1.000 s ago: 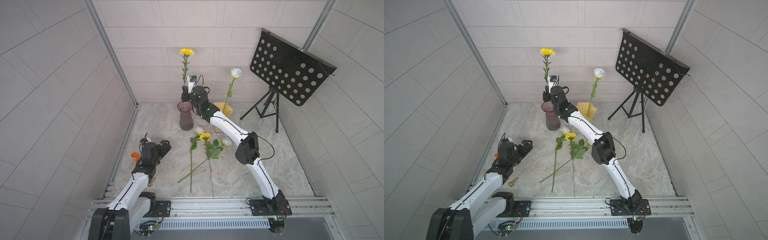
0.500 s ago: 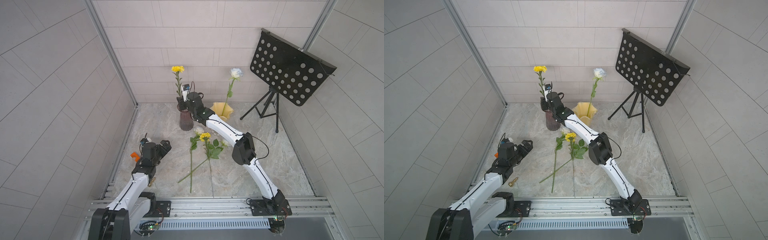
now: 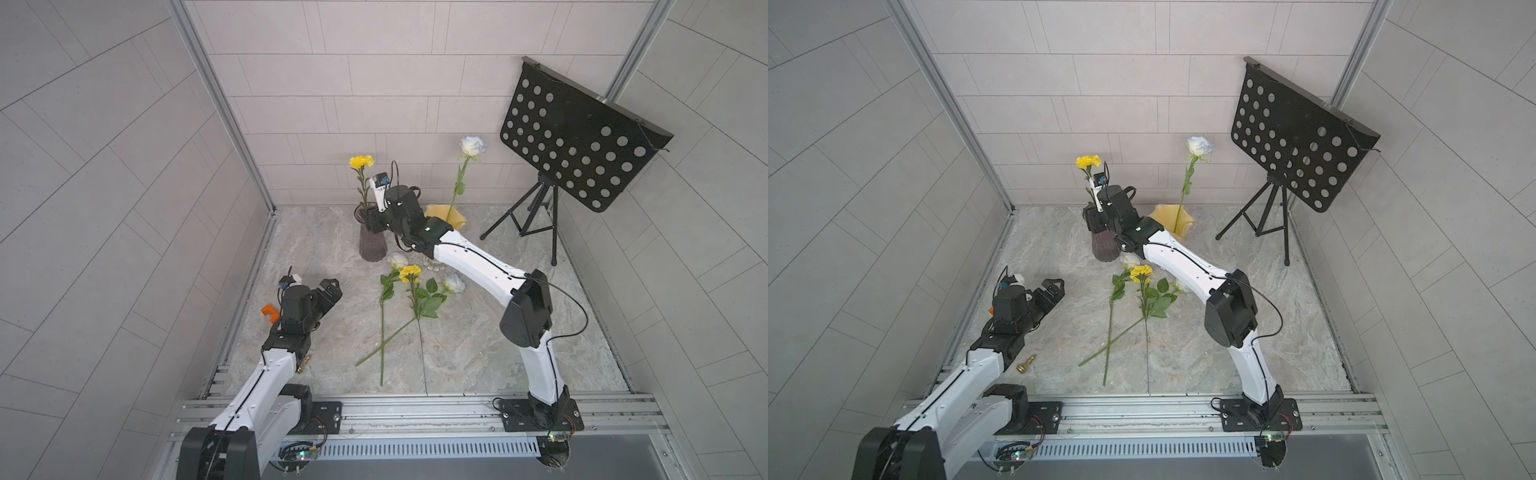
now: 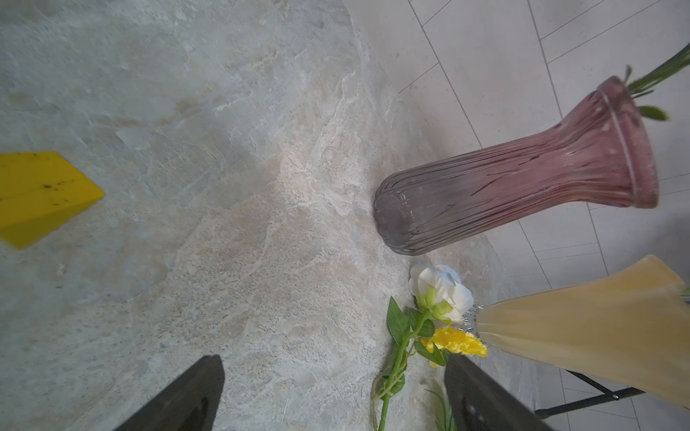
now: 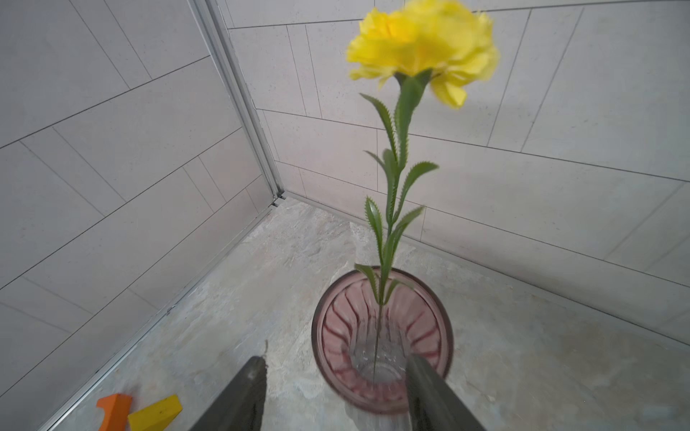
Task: Arrange the flowers in different vases according to their colors
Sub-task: Insert the flower into the vase, then pick up the flower at the center of the board.
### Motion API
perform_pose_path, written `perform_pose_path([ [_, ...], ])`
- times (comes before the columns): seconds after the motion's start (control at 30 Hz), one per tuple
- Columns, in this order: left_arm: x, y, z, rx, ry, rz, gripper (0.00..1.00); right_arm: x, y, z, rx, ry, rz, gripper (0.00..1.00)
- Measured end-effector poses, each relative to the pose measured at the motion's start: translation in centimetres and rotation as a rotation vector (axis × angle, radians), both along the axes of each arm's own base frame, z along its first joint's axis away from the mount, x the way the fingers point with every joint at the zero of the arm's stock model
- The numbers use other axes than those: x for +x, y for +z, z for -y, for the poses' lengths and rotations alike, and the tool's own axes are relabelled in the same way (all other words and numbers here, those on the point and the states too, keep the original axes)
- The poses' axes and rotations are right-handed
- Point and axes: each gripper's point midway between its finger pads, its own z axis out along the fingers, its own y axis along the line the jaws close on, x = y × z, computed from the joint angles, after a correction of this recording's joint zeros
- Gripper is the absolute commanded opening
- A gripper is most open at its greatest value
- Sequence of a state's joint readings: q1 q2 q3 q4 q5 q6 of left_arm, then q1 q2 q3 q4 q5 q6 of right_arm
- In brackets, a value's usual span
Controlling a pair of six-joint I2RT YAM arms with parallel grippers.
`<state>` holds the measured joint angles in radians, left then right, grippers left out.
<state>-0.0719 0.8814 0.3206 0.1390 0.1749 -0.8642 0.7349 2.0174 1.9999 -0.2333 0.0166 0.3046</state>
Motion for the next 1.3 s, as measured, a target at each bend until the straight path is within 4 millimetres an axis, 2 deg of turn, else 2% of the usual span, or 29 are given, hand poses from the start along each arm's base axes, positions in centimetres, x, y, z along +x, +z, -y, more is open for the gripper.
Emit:
perform_pose_path([
  [0.1, -0.7, 0.9, 1.6, -0.006, -0.060, 0.023, 1.00, -3.6, 1.3, 2.9, 0.006, -0.004, -0.033, 0.63],
  [0.2, -2.2, 1.5, 4.7, 0.005, -0.177, 0.033, 1.00, -7.6, -0.1, 6.2, -0.005, -0.005, -0.105, 0.60],
  [0.3, -4.0, 2.5, 8.0, 0.047, -0.319, 0.060, 1.00, -11.6, -4.9, 9.2, -0.049, -0.004, -0.227, 0.57],
  [0.37, -4.9, 2.8, 9.7, 0.101, -0.406, 0.066, 1.00, -14.2, -9.5, 10.8, -0.095, -0.007, -0.330, 0.56],
  [0.43, -5.1, 2.4, 10.1, 0.155, -0.441, 0.057, 1.00, -17.0, -14.3, 12.1, -0.158, -0.008, -0.431, 0.55],
  [0.5, -5.1, 1.5, 9.9, 0.197, -0.443, 0.032, 1.00, -19.9, -18.2, 13.2, -0.215, -0.005, -0.513, 0.55],
  [0.57, -5.2, 0.4, 9.5, 0.235, -0.442, -0.001, 1.00, -22.4, -20.9, 14.1, -0.247, -0.002, -0.568, 0.54],
  [0.63, -5.3, -0.5, 9.1, 0.274, -0.446, -0.031, 1.00, -24.3, -22.5, 14.8, -0.249, -0.002, -0.596, 0.53],
  [0.73, -5.5, -1.3, 8.5, 0.315, -0.440, -0.061, 1.00, -25.1, -23.5, 15.5, -0.212, -0.023, -0.609, 0.53],
  [0.83, -5.6, -0.9, 8.2, 0.323, -0.431, -0.041, 1.00, -25.1, -24.2, 15.4, -0.184, -0.039, -0.620, 0.54],
  [0.93, -5.6, -0.3, 7.9, 0.321, -0.416, -0.005, 1.00, -24.8, -24.6, 14.7, -0.164, -0.039, -0.628, 0.54],
  [1.1, -5.7, -0.5, 7.7, 0.326, -0.408, -0.005, 1.00, -24.5, -26.0, 13.7, -0.180, -0.038, -0.659, 0.55],
  [1.2, -5.6, -1.1, 8.2, 0.320, -0.431, -0.020, 1.00, -24.2, -27.0, 13.0, -0.191, -0.032, -0.682, 0.54],
  [1.3, -5.7, -2.7, 9.0, 0.322, -0.481, -0.080, 1.00, -24.0, -27.9, 12.1, -0.204, -0.023, -0.703, 0.52],
])
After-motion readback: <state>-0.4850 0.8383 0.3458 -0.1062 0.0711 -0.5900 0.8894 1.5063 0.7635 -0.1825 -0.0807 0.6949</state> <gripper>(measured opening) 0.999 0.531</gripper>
